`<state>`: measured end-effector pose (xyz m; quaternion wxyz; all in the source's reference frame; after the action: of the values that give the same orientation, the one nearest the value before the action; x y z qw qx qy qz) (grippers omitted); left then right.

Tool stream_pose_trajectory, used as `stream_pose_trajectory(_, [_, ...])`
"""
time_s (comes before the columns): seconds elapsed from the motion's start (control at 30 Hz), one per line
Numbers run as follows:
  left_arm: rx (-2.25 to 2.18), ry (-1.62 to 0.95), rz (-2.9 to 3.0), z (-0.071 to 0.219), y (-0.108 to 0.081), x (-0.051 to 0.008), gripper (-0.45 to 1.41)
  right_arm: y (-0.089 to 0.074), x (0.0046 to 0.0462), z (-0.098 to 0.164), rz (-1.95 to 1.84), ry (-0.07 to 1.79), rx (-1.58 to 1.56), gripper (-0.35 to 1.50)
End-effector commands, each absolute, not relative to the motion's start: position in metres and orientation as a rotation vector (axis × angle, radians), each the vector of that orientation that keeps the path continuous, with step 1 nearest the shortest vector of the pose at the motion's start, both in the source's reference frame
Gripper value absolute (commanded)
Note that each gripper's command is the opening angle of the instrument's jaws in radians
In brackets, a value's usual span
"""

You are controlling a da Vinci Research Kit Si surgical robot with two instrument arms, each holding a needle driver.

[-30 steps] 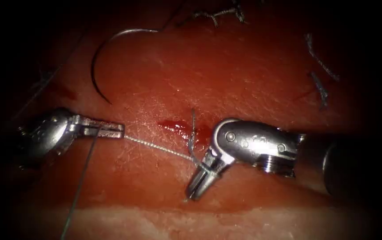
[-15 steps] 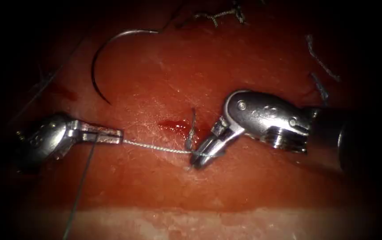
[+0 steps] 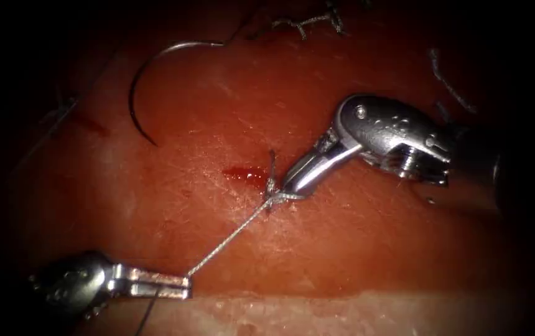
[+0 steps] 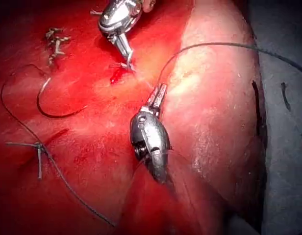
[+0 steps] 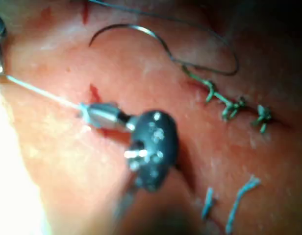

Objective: Wound Closure
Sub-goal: Pull the right tool up and the left tool down to tension the suture.

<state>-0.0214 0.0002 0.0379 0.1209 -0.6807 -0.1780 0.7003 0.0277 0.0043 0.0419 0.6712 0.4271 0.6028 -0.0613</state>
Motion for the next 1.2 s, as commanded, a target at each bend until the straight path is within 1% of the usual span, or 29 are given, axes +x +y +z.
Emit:
stream_pose_trajectory(0.03, [-1.992, -0.526, 2.045, 0.038, 0.000, -0.0223, -0.45, 0.005, 0.0287, 0.043, -0.132, 1.364, 0.947, -0.35])
stream_pose_trajectory(0.43, [-1.995, -0.547, 2.052, 0.035, -0.006, -0.0240, -0.45, 0.007, 0.0301, 0.044, -0.069, 1.376, 0.868, -0.35])
stream_pose_trajectory(0.73, [-1.988, -0.566, 2.049, 0.035, -0.007, -0.0250, -0.45, 0.010, 0.0307, 0.045, 0.029, 1.381, 0.691, -0.35])
stream_pose_trajectory(1.2, [-1.973, -0.587, 2.043, 0.033, -0.011, -0.0262, -0.45, 0.009, 0.0307, 0.045, -0.167, 1.321, 0.391, -0.35])
